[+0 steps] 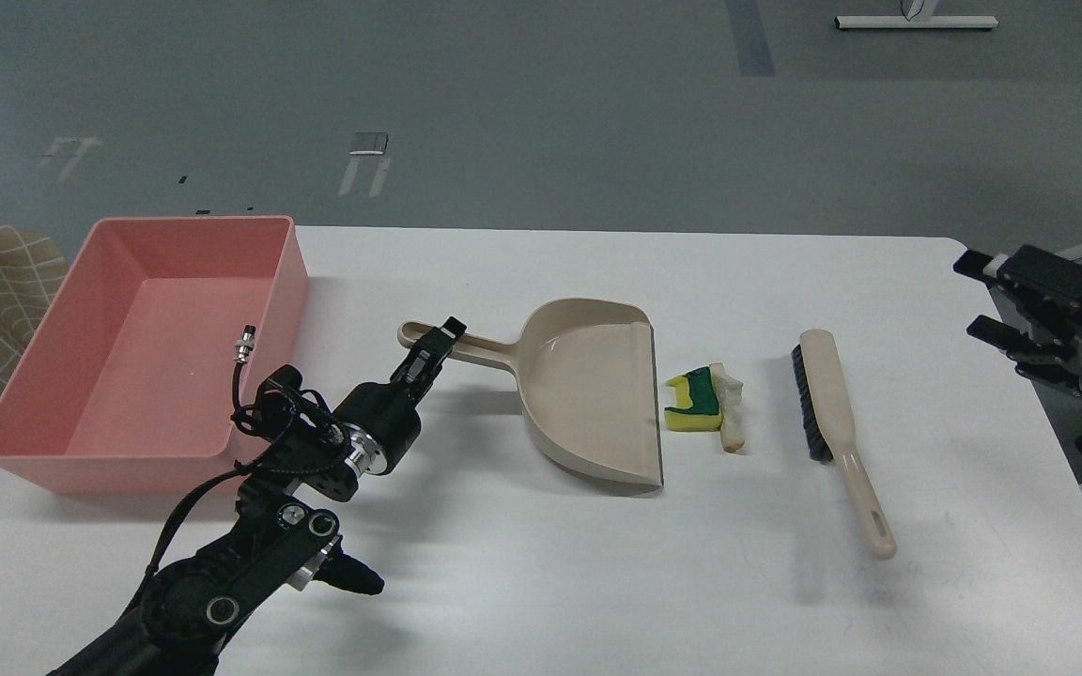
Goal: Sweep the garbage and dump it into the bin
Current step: 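Lower the right gripper to the wooden brush handle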
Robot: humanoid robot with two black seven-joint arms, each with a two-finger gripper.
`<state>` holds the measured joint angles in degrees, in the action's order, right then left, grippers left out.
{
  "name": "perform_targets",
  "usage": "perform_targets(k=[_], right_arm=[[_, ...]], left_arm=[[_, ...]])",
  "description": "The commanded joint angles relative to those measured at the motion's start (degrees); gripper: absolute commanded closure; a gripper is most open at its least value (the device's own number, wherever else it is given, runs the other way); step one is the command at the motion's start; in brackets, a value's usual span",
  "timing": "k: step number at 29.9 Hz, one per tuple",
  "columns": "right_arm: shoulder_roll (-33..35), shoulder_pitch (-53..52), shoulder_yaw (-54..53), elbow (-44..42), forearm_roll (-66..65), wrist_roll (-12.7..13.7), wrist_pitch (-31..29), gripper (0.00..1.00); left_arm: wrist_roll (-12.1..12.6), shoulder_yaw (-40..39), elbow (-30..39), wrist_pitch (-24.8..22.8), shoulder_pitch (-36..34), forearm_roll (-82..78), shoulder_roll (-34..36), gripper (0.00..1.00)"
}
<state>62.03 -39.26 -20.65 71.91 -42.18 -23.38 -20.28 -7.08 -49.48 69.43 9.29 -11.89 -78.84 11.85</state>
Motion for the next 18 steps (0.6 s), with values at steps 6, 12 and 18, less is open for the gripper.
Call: perform_targets(k=[6, 12, 18], right_arm=[[9.95, 5.76, 6.23, 13.42, -15.89, 0.18, 3.39, 0.01], [6.88, 7.26, 6.23, 13.78, -20.58, 3.25, 6.48, 0.01], [3.1, 7.27, 6.32, 13.78, -21.02, 6.59, 8.68, 0.03]], left_arm=[[0.05, 0.09, 0.0, 0.02, 0.03, 0.0, -0.95, 1.0], [0.05, 0.09, 0.0, -0.06, -0.06, 0.0, -0.95, 1.0], [0.05, 0.09, 0.0, -0.06, 0.03, 0.0, -0.95, 1.0]])
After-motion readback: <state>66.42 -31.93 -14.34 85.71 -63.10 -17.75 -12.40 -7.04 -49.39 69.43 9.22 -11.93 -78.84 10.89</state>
